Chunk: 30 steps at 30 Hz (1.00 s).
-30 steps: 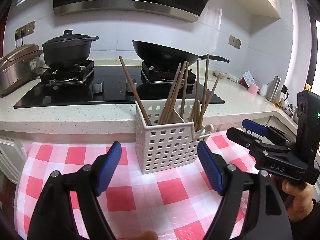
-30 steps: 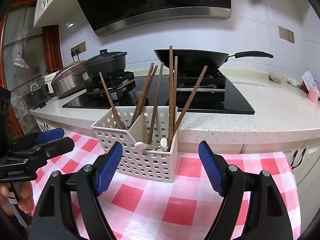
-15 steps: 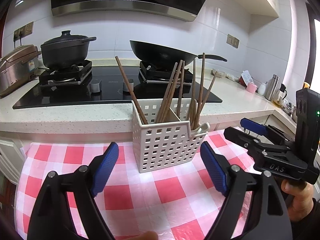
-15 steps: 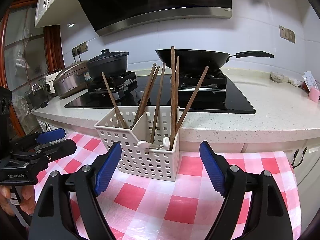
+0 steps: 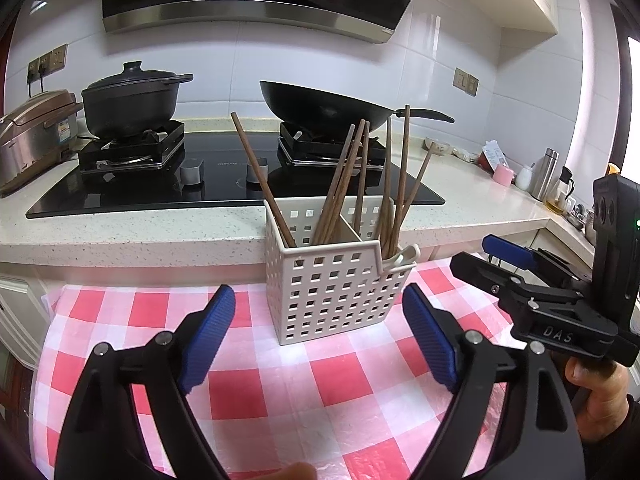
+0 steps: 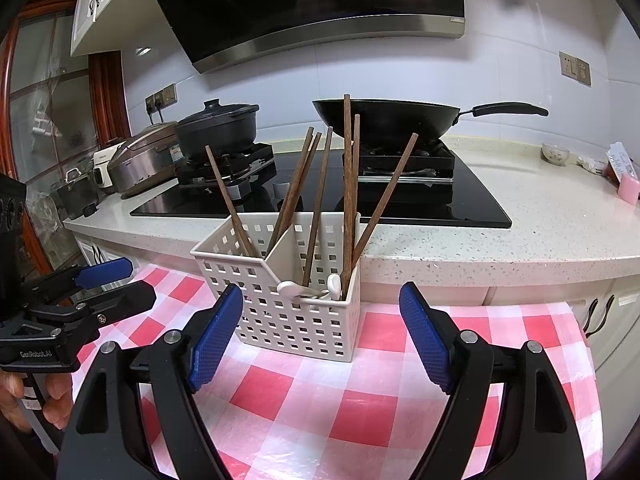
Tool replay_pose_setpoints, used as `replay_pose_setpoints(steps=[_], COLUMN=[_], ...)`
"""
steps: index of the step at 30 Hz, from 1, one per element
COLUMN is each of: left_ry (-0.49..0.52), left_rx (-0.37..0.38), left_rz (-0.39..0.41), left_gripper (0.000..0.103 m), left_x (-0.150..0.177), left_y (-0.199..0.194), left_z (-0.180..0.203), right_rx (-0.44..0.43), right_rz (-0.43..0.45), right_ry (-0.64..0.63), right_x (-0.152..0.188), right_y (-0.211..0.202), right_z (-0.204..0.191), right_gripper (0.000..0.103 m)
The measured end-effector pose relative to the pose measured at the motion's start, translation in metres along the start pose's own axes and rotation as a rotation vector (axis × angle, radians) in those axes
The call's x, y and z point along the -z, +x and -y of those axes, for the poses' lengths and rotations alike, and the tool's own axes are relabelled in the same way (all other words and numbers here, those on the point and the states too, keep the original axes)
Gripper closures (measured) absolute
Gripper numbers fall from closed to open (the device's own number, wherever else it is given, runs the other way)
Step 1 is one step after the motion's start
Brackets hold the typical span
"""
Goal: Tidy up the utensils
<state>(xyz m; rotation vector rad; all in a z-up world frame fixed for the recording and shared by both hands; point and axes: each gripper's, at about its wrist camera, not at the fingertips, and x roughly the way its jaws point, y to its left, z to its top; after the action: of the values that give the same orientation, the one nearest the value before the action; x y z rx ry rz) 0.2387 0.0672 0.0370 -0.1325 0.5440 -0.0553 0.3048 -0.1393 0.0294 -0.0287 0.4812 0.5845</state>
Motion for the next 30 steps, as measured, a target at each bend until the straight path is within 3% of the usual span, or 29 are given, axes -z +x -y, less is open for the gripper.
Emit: replay_pose_setpoints(steps=[30], left_ry=[0.001], left_rx=[-0.002], left_rz=[0.003], left_gripper=[0.020], left_x=[0.0008], left_y=[-0.0012], left_z=[0.0008], right_rx=[-0.005], right_rz=[0.003], right_ry=[-0.001], right_x=[0.0019], right_y=[-0.0019], right_z=[-0.0022], right_gripper=[0.026])
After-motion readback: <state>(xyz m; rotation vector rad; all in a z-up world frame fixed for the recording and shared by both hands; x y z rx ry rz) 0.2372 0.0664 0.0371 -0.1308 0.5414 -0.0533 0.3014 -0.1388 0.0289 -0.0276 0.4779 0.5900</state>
